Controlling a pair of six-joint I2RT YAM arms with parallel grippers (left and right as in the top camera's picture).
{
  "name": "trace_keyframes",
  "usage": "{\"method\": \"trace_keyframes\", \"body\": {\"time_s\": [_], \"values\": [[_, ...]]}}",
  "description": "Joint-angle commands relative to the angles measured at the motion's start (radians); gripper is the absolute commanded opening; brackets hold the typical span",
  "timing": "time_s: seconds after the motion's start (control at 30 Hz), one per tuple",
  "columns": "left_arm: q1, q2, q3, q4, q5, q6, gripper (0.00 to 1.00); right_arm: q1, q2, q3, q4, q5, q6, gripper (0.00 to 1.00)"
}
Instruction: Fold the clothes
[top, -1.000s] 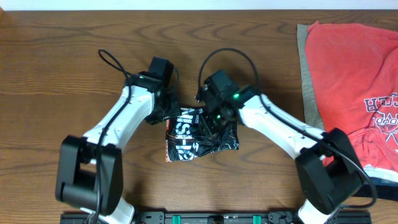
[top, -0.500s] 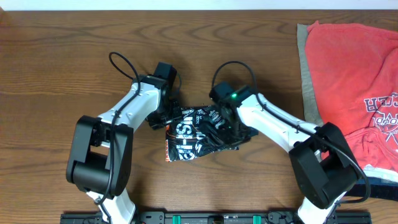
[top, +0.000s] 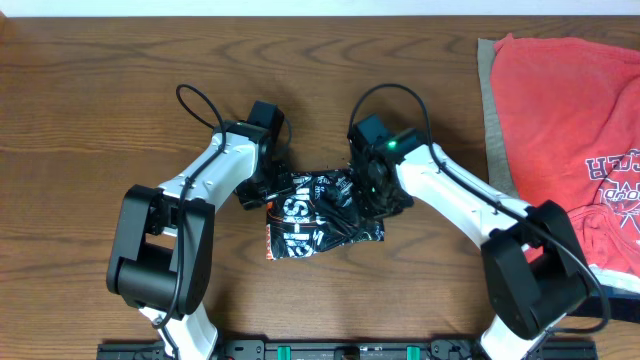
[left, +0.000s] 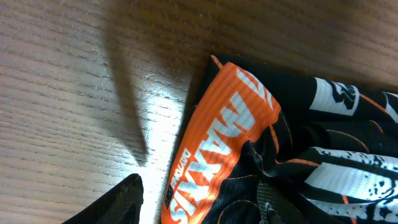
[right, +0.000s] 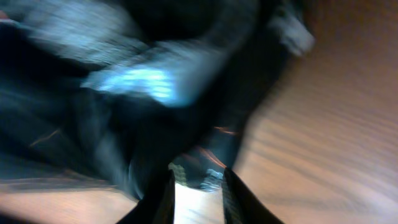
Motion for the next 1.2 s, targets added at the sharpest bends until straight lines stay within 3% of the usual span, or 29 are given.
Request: {"method": "trace_keyframes", "body": {"time_s": [0.0,0.4,0.63,0.77,0.83,0.93,1.1,1.17], "values": [[-0.001,0.013,-0.011,-0.005,0.006,0.006,0.6,0.023,-0.038,0.026,0.047,-0.116,-0.056,0.27],[-0.001,0.013,-0.011,-0.004,0.006,0.006,0.61,0.162,-0.022,0.025,0.159,-0.037,-0.018,0.43],[-0.001,0.013,-0.011,-0.005,0.006,0.006,0.61,0.204,-0.002,0.024,0.182,-0.012,0.005,0.43],[-0.001,0.013,-0.011,-0.005,0.006,0.006,0.61,0.213,0.004,0.021,0.18,0.037,0.035,0.25],[-0.001,0.013,-0.011,-0.005,0.006,0.006,0.61,0.212,0.004,0.015,0.179,0.037,0.035,0.03],[-0.001,0.013,-0.011,-0.006,0.006,0.006,0.61,0.212,0.004,0.006,0.142,0.07,0.079,0.01],[-0.001,0.013,-0.011,-0.006,0.006,0.006,0.61,0.191,0.002,0.006,-0.092,0.31,0.477,0.02],[-0.001,0.013,-0.011,-0.005,0.006,0.006,0.61,0.174,0.003,0.006,-0.187,0.302,0.505,0.08]]}}
